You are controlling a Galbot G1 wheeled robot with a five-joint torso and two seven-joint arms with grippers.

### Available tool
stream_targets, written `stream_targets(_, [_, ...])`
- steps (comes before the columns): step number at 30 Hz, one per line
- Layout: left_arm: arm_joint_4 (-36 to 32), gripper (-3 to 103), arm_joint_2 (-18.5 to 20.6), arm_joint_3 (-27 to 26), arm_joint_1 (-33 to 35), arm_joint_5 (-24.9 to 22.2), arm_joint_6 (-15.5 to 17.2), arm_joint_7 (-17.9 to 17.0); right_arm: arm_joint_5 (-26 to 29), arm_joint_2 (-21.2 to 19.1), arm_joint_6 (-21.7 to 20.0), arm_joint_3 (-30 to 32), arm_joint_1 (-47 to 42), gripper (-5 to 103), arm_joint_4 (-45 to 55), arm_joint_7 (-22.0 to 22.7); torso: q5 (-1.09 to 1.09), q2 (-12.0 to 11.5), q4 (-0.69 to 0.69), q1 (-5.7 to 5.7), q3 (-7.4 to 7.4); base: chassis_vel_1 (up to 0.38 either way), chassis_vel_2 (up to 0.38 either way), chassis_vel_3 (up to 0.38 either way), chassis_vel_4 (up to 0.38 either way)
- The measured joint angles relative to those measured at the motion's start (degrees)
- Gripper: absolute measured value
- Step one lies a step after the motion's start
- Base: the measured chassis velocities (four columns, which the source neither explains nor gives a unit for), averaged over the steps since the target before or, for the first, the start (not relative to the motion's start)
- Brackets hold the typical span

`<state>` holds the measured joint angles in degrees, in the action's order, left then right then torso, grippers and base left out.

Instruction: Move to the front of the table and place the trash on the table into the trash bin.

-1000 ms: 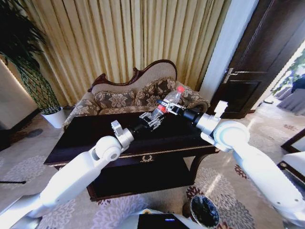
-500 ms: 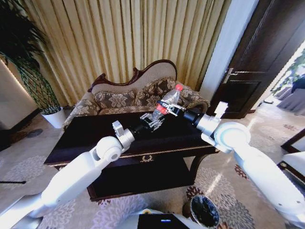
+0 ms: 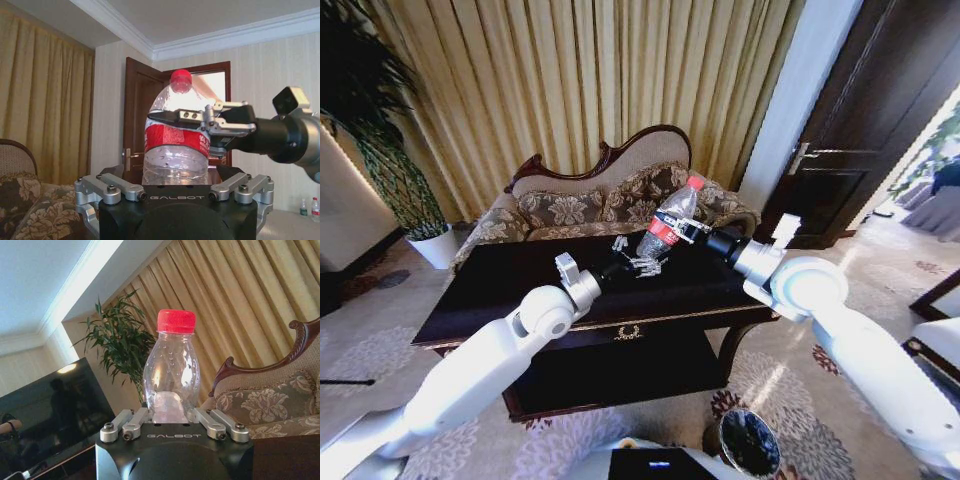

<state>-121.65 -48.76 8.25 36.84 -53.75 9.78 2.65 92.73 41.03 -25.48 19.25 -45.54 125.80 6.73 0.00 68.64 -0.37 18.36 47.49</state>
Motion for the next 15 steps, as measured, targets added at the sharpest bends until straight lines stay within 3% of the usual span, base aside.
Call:
stream_targets(13, [-3.46,100,3.29,-7.93,8.49,0.01,0.25,-0.69,-2.27,0.21,1.47,3.74,-2.36,25,-3.31,0.04,0.0,0.0,0.01,0.0,0.0,0.0,0.0,0.0,0.0])
stream_targets(15, [-3.73,100,4.16,-14.12,11.37,0.57,0.05,-2.56,-2.94,0.4,2.61,5.7,-2.42,25,-4.95,0.06,0.0,0.0,0.01,0.0,0.0,0.0,0.0,0.0,0.0])
